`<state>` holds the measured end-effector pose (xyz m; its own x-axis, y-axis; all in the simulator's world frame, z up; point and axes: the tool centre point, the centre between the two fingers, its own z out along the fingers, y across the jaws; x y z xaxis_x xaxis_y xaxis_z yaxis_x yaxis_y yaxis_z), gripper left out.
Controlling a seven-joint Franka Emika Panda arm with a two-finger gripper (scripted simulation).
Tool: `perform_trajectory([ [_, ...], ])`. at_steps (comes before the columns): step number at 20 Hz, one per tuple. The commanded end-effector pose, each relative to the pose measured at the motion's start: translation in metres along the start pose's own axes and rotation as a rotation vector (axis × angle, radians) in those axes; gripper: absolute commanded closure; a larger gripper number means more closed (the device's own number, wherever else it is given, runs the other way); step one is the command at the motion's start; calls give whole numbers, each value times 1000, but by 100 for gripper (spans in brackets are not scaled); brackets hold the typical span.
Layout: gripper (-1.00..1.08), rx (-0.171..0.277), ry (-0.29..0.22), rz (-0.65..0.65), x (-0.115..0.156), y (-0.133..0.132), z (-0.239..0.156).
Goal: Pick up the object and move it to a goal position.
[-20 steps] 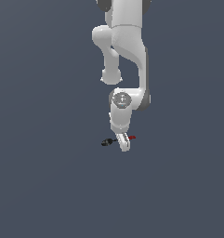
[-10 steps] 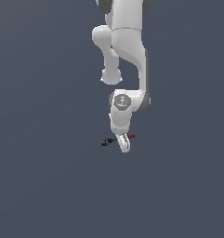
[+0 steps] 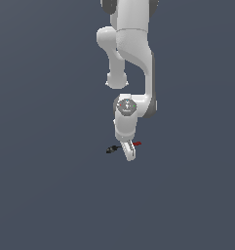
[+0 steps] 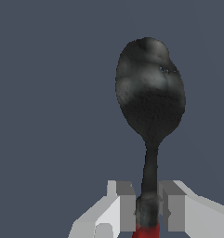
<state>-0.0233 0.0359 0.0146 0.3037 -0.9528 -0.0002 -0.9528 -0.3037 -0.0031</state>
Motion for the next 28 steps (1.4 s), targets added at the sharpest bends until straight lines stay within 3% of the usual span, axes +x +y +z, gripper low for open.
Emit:
perform_trajectory([
  [1, 108, 1, 1, 1, 9, -2, -5],
  [28, 108, -3, 1, 1, 204, -58, -105],
])
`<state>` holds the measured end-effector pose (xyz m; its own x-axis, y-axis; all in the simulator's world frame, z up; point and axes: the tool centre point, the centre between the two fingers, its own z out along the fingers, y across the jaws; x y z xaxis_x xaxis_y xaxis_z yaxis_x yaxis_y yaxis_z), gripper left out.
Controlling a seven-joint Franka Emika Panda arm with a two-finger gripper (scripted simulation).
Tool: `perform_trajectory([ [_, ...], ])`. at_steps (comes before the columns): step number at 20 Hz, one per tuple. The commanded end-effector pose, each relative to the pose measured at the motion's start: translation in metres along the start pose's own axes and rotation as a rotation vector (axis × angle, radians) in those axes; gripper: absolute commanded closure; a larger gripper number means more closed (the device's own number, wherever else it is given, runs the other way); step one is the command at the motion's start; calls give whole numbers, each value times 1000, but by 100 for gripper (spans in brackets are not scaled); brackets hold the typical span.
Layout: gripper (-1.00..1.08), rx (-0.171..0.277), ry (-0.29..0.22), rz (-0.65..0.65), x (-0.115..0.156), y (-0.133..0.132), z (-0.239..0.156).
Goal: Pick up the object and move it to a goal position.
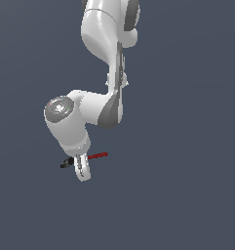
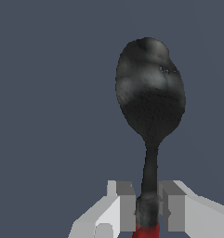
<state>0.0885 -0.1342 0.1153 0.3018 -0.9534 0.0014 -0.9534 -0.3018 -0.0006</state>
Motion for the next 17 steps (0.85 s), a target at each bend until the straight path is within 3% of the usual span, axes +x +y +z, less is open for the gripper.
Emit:
perform_trajectory([
  [1, 108, 0, -1, -1, 13, -4, -6],
  [8, 108, -1, -1, -1, 34, -12, -17],
  [17, 108, -1, -1, -1, 42, -16, -21],
])
